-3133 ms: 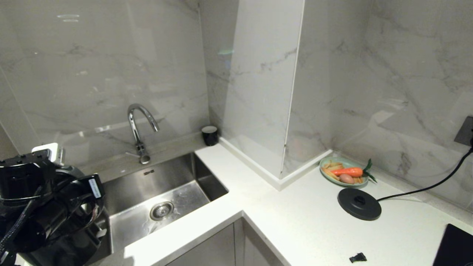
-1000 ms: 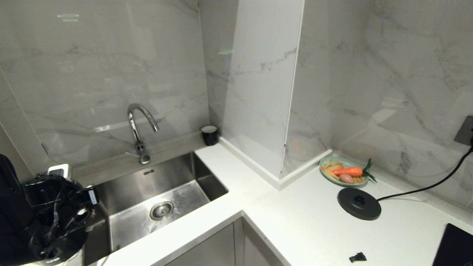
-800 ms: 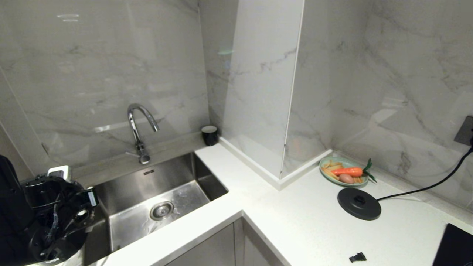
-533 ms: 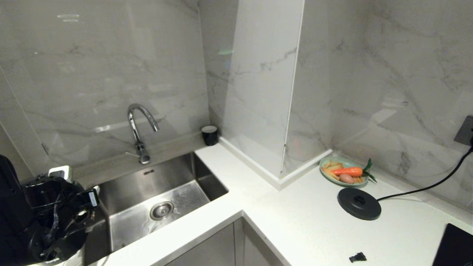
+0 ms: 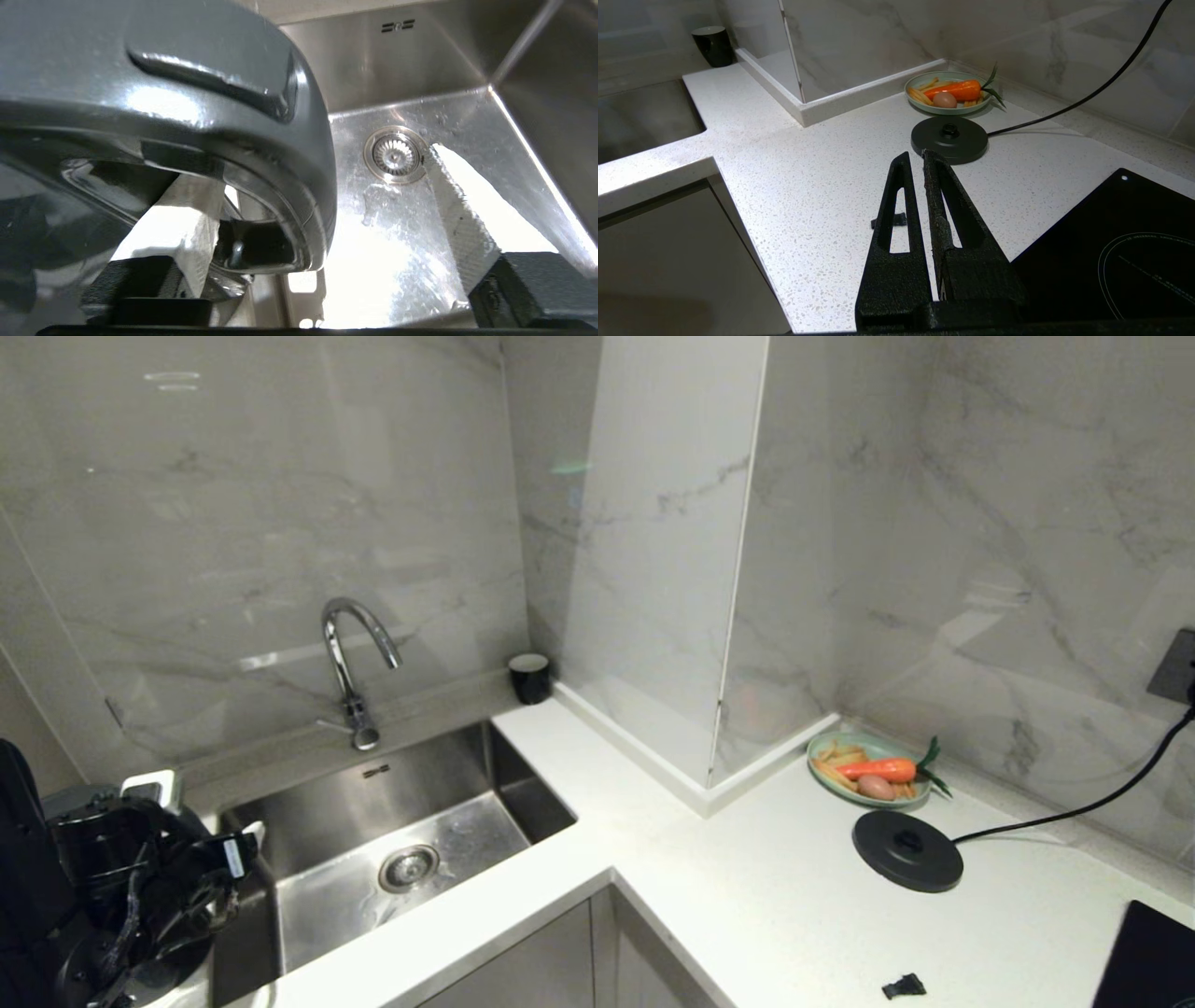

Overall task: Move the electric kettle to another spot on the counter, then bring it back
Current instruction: Place it by the sink

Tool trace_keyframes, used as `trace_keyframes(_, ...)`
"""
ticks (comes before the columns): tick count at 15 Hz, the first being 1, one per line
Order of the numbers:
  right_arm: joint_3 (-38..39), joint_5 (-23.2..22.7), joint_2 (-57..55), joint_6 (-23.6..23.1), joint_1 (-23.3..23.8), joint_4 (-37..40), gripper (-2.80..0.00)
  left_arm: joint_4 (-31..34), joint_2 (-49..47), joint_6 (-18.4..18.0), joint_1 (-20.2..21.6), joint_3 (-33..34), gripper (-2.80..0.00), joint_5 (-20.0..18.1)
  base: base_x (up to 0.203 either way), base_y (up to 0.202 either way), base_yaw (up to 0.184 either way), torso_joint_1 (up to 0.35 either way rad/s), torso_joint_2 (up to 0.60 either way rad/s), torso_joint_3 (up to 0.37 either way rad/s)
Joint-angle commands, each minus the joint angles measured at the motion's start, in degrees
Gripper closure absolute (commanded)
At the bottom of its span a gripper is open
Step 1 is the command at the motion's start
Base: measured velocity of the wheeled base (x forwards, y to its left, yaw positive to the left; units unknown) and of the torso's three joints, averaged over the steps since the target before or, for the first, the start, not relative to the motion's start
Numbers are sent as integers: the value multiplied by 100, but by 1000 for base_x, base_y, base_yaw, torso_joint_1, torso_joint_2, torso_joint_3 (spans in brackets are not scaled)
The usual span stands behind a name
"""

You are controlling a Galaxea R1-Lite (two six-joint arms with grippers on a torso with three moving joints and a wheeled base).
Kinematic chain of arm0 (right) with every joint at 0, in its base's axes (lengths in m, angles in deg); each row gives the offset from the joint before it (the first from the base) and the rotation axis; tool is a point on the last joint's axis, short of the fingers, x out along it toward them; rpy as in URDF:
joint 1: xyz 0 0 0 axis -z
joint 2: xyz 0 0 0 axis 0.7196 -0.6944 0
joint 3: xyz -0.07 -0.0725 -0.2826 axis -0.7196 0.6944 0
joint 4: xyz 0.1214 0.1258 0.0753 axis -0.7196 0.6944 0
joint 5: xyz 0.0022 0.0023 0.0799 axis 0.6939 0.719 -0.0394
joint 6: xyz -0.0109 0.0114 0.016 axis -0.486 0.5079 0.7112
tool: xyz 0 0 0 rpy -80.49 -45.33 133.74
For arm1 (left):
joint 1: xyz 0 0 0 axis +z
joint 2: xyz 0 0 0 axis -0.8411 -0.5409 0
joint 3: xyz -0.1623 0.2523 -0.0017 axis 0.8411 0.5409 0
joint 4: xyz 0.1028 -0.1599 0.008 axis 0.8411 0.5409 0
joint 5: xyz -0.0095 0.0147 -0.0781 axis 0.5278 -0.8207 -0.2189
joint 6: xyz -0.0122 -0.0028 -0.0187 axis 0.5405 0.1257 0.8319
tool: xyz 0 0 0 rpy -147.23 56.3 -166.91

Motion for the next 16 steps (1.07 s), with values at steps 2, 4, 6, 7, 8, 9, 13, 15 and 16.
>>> trace_keyframes(2,0,-4,-5,-5,0,-1,0,-602,-143,-4,2,273,-280,10,0,0,0,0,0,0)
trace_keyframes(4,0,-4,-5,-5,0,1,0,-610,-229,-5,-5,529,-280,15,0,0,0,0,0,0)
trace_keyframes(6,0,-4,-5,-5,8,-1,0,-610,-224,4,-7,646,-280,10,0,0,0,0,0,0)
trace_keyframes(7,0,-4,-5,-5,0,-1,0,-610,-249,4,-7,647,-280,10,0,0,0,0,0,0)
trace_keyframes(8,0,-4,-5,-5,0,-1,0,-610,-252,4,-7,655,-280,10,0,0,0,0,0,0)
trace_keyframes(9,0,-4,-5,-5,0,8,0,-610,-303,0,-7,646,-280,10,0,0,0,0,0,0)
trace_keyframes(13,0,-4,-5,-5,0,-1,0,-610,-352,9,28,608,-280,10,0,0,0,0,0,0)
trace_keyframes(15,0,-4,-5,-5,0,-1,0,-610,-260,31,30,675,-280,-1,0,0,0,0,0,0)
trace_keyframes(16,0,-4,-5,-5,5,3,0,-610,-208,47,29,691,-280,-8,0,0,0,0,0,0)
